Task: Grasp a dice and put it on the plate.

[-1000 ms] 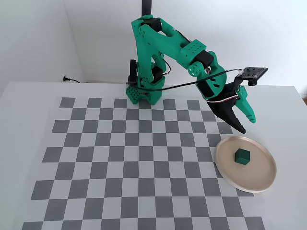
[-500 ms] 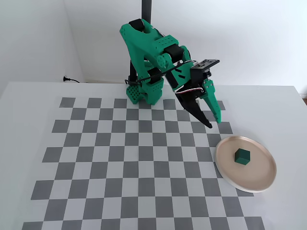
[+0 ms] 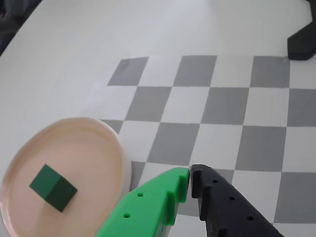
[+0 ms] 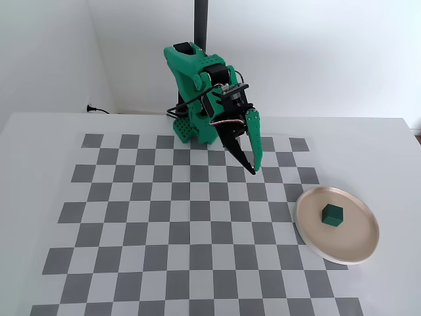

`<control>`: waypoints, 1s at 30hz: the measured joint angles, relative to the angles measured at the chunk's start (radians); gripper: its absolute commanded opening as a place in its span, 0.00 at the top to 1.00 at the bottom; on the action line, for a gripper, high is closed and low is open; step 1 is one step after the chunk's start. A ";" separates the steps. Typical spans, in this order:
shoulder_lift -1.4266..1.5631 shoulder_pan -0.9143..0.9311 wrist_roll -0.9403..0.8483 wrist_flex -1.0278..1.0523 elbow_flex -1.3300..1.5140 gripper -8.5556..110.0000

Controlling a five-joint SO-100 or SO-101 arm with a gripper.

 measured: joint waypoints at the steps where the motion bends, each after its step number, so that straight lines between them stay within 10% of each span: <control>1: 0.020 0.009 0.009 0.006 0.009 0.96; 16: 0.229 0.164 0.158 0.091 0.149 0.96; 30: 0.232 0.341 0.653 0.072 0.270 0.96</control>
